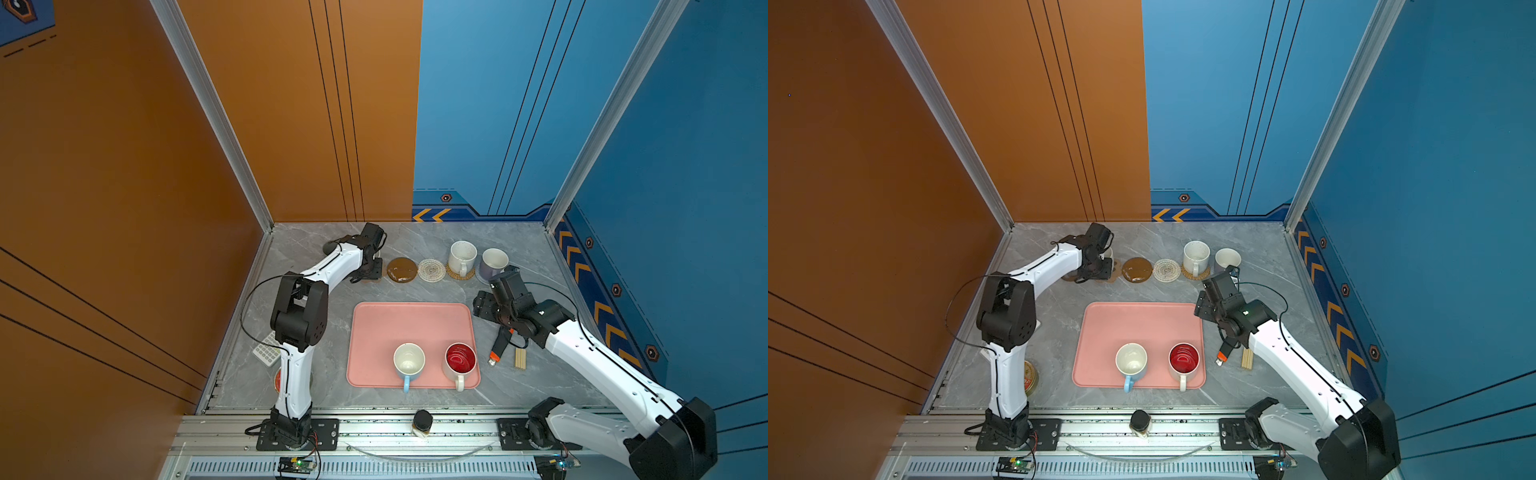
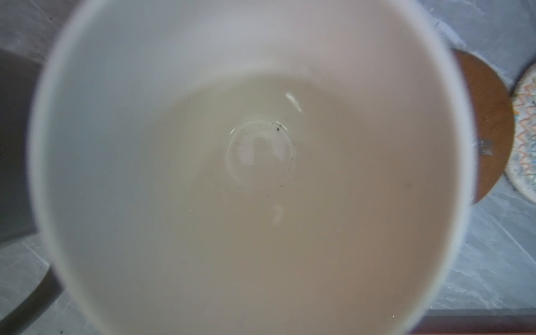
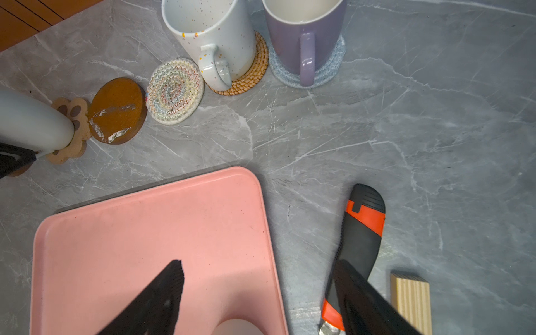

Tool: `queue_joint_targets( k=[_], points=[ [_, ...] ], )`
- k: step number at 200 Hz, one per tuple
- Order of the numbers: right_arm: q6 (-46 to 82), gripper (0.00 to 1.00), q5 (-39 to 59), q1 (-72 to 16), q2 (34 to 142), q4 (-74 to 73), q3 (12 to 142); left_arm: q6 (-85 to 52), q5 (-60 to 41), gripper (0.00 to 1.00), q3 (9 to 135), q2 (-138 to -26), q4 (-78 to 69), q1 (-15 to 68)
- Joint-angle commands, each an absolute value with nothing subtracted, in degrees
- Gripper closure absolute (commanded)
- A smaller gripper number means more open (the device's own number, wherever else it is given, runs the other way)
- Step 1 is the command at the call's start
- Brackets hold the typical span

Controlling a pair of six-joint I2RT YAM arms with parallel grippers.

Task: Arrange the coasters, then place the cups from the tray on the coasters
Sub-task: 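Open the left gripper and raise it while the right gripper reaches the red-lined mug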

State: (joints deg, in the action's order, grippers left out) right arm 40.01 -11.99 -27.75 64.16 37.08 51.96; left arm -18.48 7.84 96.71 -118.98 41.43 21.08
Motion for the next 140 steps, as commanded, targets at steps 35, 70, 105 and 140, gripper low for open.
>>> queue_joint_targets(
  k=[35, 70, 105, 140],
  points=[
    [40.9, 0.18, -11.7, -28.9, 62.6, 40.3, 51.4, -18.2, 8.0, 0.52, 93.8, -111.1, 41.8, 21.8],
    [41.6, 0.18, -12.5, -30.7, 61.9, 41.5, 51.5, -18.0, 8.7, 0.49, 91.3, -106.2, 41.8, 22.6],
    [43.2, 0.17, -14.1, -33.4, 60.3, 43.5, 51.5, -18.7, 9.8, 0.49, 87.8, -99.8, 41.8, 23.4],
    [46.1, 0.17, -16.6, -39.4, 59.2, 45.3, 51.4, -20.3, 13.2, 0.50, 83.9, -92.5, 41.7, 25.8]
  ],
)
